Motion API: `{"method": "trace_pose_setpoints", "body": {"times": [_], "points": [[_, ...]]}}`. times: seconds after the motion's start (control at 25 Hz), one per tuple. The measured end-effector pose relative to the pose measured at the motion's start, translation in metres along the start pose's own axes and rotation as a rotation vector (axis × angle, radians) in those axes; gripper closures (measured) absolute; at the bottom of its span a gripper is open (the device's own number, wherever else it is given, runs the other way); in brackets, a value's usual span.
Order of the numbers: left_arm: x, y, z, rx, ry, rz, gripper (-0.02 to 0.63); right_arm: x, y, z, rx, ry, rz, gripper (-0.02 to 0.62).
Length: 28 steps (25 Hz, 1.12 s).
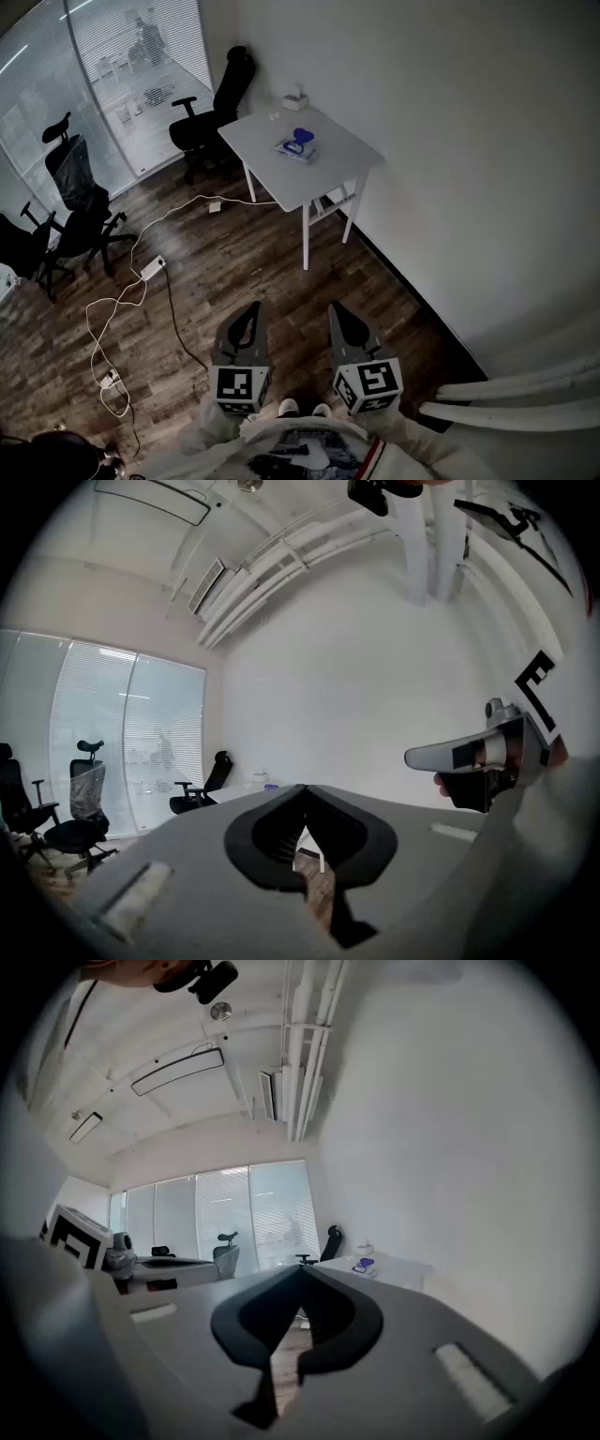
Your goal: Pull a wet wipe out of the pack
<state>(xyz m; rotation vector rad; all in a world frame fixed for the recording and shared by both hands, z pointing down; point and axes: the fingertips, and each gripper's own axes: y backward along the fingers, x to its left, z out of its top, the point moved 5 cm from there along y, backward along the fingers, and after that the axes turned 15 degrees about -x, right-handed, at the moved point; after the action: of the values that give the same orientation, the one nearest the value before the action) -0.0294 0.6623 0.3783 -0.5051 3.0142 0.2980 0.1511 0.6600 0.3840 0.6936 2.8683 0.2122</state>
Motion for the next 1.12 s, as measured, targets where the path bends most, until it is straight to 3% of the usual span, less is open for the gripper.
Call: {"method": "trace_pose_setpoints", "body": {"times": [0.6, 0.8, 0.96, 1.12], "points": [[-0.033, -0.004, -0.009, 0.02, 0.023, 0.028, 0.601, -0.026, 0.02, 0.006, -0.04, -0.069, 0.028, 0.591], [-0.048, -0.004, -0.01, -0.012, -0.037, 0.02, 0.601, -0.04, 0.031, 0.001, -0.042, -0.073, 0.029, 0.591], [-0.056, -0.015, -0.011, -0.004, 0.005, 0.034, 0.601, -0.049, 0.029, -0.002, -0.034, -0.08, 0.032, 0.591], [-0.05, -0.025, -0.026, 0.022, -0.023, 0.023, 0.601, -0.056, 0.019, -0.007, -0.031, -0.077, 0.031, 0.591]]}}
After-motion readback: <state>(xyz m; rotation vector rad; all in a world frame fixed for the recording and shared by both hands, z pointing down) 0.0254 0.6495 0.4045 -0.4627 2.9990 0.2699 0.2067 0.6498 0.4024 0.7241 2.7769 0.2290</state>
